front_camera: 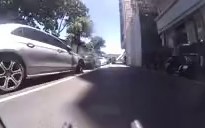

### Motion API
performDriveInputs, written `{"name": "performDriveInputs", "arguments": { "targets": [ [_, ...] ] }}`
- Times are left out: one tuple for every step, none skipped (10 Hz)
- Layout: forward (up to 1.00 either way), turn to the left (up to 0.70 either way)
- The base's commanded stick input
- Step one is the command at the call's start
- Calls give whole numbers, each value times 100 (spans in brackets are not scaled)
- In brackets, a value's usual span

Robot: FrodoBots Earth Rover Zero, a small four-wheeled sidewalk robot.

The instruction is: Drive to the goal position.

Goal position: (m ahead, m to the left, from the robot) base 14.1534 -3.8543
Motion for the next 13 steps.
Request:
{"name": "performDriveInputs", "arguments": {
  "targets": [
    [45, 0],
    [45, 0],
    [45, 0],
    [45, 0],
    [45, 0],
    [45, 0],
    [45, 0],
    [45, 0],
    [45, 0],
    [45, 0],
    [45, 0],
    [45, 0],
    [45, 0]
  ]
}}
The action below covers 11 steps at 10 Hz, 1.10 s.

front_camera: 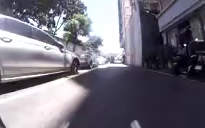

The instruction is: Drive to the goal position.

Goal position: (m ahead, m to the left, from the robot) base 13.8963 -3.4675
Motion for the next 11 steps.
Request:
{"name": "performDriveInputs", "arguments": {
  "targets": [
    [45, 0],
    [45, 0],
    [45, 0],
    [45, 0],
    [45, 0],
    [45, 0],
    [45, 0],
    [45, 0],
    [45, -7],
    [45, -24],
    [45, -27]
  ]
}}
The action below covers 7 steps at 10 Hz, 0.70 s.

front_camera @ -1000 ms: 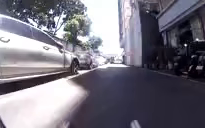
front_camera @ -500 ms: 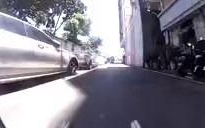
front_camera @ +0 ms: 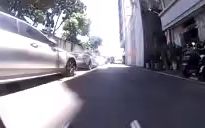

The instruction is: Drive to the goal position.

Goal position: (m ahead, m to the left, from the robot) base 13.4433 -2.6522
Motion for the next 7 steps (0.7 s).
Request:
{"name": "performDriveInputs", "arguments": {
  "targets": [
    [45, -27],
    [45, -27],
    [45, -27],
    [45, -27],
    [45, -27],
    [45, -27],
    [45, -27]
  ]
}}
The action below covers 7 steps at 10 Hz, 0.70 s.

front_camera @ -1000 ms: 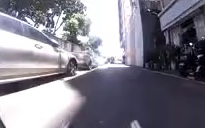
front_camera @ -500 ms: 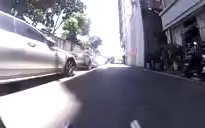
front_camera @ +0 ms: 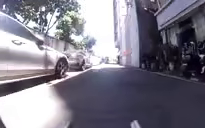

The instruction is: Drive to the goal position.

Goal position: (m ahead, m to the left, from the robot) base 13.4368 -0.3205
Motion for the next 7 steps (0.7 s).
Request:
{"name": "performDriveInputs", "arguments": {
  "targets": [
    [45, -27],
    [45, -27],
    [45, -27],
    [45, -27],
    [45, -27],
    [45, -27],
    [45, -27]
  ]
}}
